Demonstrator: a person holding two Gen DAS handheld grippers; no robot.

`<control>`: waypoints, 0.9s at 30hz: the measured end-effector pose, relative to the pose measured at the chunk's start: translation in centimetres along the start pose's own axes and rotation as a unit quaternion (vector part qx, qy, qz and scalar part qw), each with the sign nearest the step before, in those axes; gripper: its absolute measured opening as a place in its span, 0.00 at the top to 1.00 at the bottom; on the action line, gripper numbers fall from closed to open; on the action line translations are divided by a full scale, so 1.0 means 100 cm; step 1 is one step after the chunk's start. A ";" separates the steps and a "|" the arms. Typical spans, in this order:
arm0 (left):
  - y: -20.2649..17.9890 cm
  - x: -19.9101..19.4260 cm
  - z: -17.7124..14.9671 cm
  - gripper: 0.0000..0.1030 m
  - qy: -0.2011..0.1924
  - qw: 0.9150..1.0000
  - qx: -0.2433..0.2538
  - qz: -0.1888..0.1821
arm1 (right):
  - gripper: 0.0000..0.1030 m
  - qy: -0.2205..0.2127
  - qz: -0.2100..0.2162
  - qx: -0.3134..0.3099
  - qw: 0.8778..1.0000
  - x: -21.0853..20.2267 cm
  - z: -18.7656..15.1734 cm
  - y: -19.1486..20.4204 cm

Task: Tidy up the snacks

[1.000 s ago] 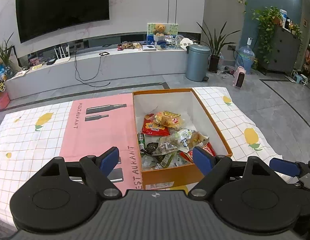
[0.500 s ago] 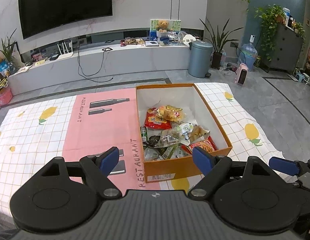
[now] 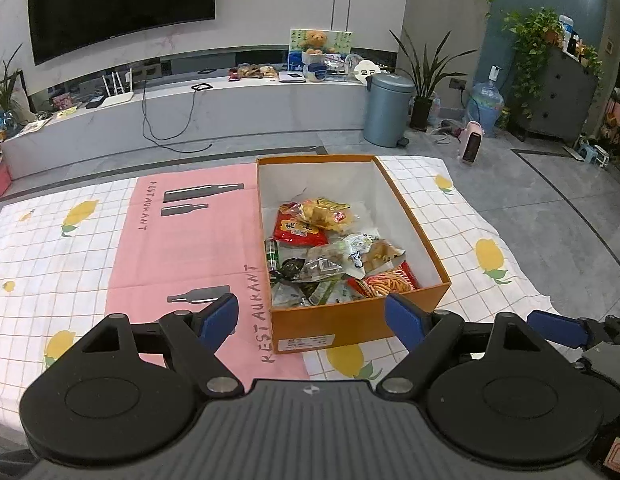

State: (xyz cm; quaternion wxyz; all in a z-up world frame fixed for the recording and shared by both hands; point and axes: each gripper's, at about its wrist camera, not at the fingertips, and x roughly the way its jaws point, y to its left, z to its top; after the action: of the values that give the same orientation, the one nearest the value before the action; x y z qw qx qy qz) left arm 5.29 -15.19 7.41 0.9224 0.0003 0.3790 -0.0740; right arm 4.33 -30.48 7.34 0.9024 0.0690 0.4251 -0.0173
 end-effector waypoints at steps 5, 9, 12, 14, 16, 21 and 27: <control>0.000 0.001 0.000 0.06 0.002 1.000 -0.001 -0.001 | 0.03 0.002 -0.001 -0.001 1.000 0.001 -0.001 0.001; 0.001 0.002 -0.001 0.06 0.003 1.000 -0.002 0.000 | 0.03 0.003 -0.001 -0.001 1.000 0.002 -0.002 0.003; 0.002 0.003 -0.001 0.06 0.004 1.000 -0.002 0.000 | 0.03 0.004 -0.002 -0.002 1.000 0.003 -0.002 0.004; 0.002 0.003 -0.002 0.06 0.004 1.000 -0.002 0.000 | 0.03 0.004 -0.002 -0.002 1.000 0.003 -0.002 0.004; 0.002 0.003 -0.001 0.06 0.003 1.000 -0.002 0.000 | 0.03 0.004 -0.002 -0.001 1.000 0.003 -0.002 0.004; 0.002 0.003 -0.002 0.06 0.002 1.000 -0.002 -0.005 | 0.03 0.003 -0.001 -0.001 1.000 0.002 -0.003 0.004; 0.002 0.003 -0.002 0.06 0.002 1.000 -0.002 -0.006 | 0.03 0.003 -0.001 0.000 1.000 0.002 -0.004 0.004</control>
State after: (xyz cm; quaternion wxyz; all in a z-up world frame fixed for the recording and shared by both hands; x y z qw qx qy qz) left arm 5.35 -15.06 7.03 0.9213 -0.0038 0.3809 -0.0783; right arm 4.24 -30.01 6.96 0.9011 0.0682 0.4279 -0.0178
